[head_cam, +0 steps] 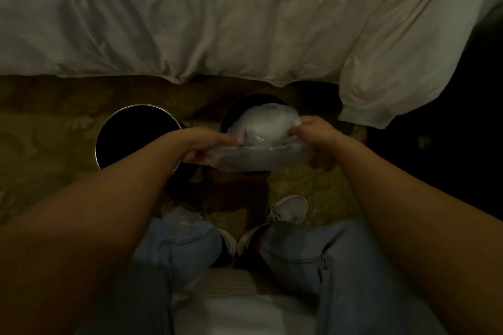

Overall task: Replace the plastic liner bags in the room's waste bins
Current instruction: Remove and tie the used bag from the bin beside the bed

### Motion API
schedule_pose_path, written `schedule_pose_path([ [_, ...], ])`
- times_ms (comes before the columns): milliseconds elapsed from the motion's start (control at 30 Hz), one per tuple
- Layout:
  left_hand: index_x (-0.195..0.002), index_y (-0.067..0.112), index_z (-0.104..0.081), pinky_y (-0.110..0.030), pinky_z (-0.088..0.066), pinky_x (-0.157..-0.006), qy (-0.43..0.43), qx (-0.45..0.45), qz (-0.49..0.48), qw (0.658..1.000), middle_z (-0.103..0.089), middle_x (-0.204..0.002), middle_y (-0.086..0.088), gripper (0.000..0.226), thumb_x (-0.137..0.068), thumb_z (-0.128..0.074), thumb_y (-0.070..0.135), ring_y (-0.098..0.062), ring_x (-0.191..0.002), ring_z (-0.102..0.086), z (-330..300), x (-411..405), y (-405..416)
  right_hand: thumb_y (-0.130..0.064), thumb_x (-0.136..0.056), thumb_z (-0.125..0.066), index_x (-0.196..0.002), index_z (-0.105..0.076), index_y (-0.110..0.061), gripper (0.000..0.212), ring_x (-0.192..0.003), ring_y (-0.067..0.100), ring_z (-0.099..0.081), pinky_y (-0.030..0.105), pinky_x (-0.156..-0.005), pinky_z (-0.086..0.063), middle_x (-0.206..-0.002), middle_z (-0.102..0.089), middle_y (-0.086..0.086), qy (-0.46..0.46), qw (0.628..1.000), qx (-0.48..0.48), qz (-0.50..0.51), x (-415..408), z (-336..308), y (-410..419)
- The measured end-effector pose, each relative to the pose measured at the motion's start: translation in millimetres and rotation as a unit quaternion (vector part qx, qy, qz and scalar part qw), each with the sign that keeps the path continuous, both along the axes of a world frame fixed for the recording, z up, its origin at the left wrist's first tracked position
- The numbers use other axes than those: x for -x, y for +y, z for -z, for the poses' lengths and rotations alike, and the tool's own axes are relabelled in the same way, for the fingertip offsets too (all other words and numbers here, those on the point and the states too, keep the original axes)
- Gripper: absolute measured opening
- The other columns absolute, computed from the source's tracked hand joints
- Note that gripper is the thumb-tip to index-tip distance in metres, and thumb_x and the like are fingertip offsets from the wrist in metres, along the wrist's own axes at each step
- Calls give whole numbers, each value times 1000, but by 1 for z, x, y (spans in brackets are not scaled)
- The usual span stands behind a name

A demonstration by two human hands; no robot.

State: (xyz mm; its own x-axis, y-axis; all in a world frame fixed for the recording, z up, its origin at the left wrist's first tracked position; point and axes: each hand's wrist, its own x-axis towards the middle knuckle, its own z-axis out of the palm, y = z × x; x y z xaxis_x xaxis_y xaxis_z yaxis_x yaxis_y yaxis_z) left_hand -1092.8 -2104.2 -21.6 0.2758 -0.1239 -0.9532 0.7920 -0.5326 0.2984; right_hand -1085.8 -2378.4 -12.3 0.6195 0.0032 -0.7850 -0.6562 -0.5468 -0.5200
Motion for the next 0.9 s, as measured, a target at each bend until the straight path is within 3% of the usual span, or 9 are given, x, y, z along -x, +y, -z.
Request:
schedule_pose_path([
  [67, -111, 14, -71, -30, -56, -66, -39, -28, 5, 999, -74, -107, -11, 32, -89, -70, 38, -21, -92, -70, -7, 6, -2, -21, -89, -63, -102, -69, -10, 17, -93, 26, -67, 37, -78, -54, -99, -69, 10, -50, 998, -25, 29, -1, -18, -2],
  [167, -118, 16, -67, -36, -58, -83, -112, -2, -134, 985, -73, -108, -8, 34, -87, -73, 28, -23, -98, -70, -27, 12, 0, -17, -87, -68, -94, -66, -11, 10, -80, 22, -64, 30, -71, -50, -89, -64, 11, -80, 994, -47, 55, 0, -50, -3],
  [300, -125, 15, -59, -37, -62, -80, -129, 94, -278, 947, -71, -112, -11, 39, -88, -72, 14, -23, -96, -72, -74, 20, 10, -16, -76, -72, -83, -61, -19, 14, -82, 26, -61, 35, -73, -46, -90, -63, 9, -115, 988, -37, 97, 8, -106, -3],
  [467, -124, 13, -63, -38, -63, -73, -153, 160, -324, 920, -72, -118, -10, 34, -91, -62, 5, -22, -98, -72, -146, 31, 27, -16, -83, -68, -117, -61, -15, 35, -90, 25, -62, 38, -81, -54, -103, -63, 8, -62, 992, -25, 106, 23, -198, -10],
  [633, -108, 7, -63, -27, -60, -64, -200, 126, -295, 926, -73, -83, -7, 14, -96, -57, 9, -14, -65, -70, -237, 49, 34, -22, -100, -55, -140, -44, -9, 44, -117, 38, -55, 42, -93, -47, -135, -52, 15, -65, 994, 38, 85, 57, -289, -5],
  [733, -117, 12, -62, -32, -56, -73, -224, 78, -234, 943, -69, -89, -6, 25, -92, -62, 16, -16, -72, -65, -283, 64, 45, -31, -94, -62, -122, -45, -12, 38, -88, 35, -55, 45, -79, -50, -116, -53, 10, -62, 994, 41, 83, 83, -343, -4],
  [800, -105, 16, -62, -27, -52, -67, -240, 80, -227, 940, -69, -80, -2, 13, -92, -61, 15, -13, -67, -63, -318, 78, 49, -28, -84, -70, -113, -56, -5, 39, -85, 28, -62, 41, -77, -59, -103, -61, 8, -66, 991, -12, 112, 95, -371, -11],
  [867, -90, 18, -60, -20, -48, -51, -255, 110, -239, 931, -64, -60, 3, 9, -94, -56, 12, -7, -47, -56, -354, 97, 51, -22, -82, -67, -83, -61, -10, 13, -53, 14, -55, 26, -50, -55, -69, -59, 1, -77, 984, -100, 126, 111, -396, -16],
  [900, -87, 18, -59, -18, -46, -47, -261, 121, -244, 926, -59, -51, 4, 14, -96, -53, 10, -5, -39, -50, -368, 105, 52, -20, -85, -63, -69, -54, -14, 20, -41, 10, -43, 20, -39, -44, -56, -49, -2, -80, 977, -144, 132, 120, -405, -19],
])
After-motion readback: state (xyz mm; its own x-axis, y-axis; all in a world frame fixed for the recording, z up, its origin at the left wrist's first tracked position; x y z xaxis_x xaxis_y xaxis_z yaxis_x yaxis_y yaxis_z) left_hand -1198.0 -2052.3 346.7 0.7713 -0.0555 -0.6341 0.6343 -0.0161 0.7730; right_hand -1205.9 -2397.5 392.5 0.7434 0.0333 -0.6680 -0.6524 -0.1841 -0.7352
